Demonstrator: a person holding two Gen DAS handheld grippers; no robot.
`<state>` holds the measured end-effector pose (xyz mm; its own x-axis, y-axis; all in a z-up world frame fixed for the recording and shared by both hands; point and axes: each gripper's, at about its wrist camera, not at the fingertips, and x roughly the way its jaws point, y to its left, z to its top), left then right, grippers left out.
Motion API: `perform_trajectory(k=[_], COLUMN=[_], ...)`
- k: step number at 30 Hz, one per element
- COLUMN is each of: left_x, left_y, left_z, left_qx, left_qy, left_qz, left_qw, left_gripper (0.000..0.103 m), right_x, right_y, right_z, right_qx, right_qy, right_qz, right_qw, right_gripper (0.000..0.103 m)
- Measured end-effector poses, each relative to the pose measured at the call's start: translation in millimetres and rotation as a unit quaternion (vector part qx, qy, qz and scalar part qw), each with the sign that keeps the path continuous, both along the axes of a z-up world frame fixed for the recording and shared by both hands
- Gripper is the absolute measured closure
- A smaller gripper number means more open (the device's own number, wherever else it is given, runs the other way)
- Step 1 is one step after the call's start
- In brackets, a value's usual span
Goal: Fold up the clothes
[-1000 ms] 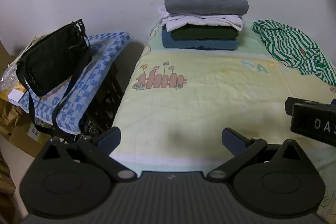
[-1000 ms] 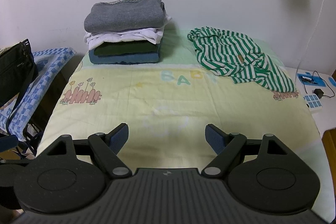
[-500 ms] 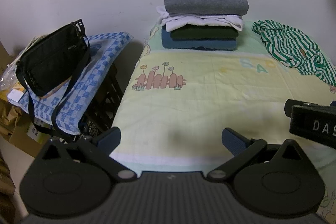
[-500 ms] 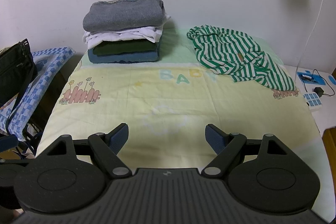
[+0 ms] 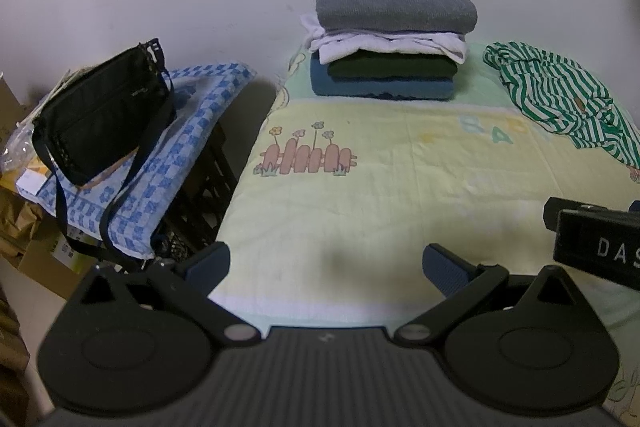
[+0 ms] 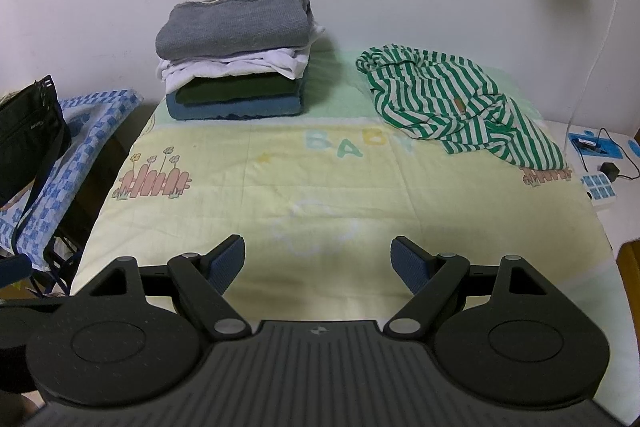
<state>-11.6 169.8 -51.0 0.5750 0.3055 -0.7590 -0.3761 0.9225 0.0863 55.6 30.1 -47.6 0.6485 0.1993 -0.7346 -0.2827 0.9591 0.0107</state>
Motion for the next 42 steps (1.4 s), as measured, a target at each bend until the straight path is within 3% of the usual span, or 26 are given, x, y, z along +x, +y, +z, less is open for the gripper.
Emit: perform_trajectory(k=[42], left_x=[-3.4], left_y=[1.3], left_z=[4.5], left_qx=[-0.006], left_qy=[0.000], left_qz=[0.014], left_qw=[0.9999], left_gripper=[0.000], right_x=[1.0], right_y=[3.1], right_z=[0.4], right_qx=[0.008], right_qy=[0.001], right_qz=[0.003], right_qw=[1.000], right_gripper=[0.020])
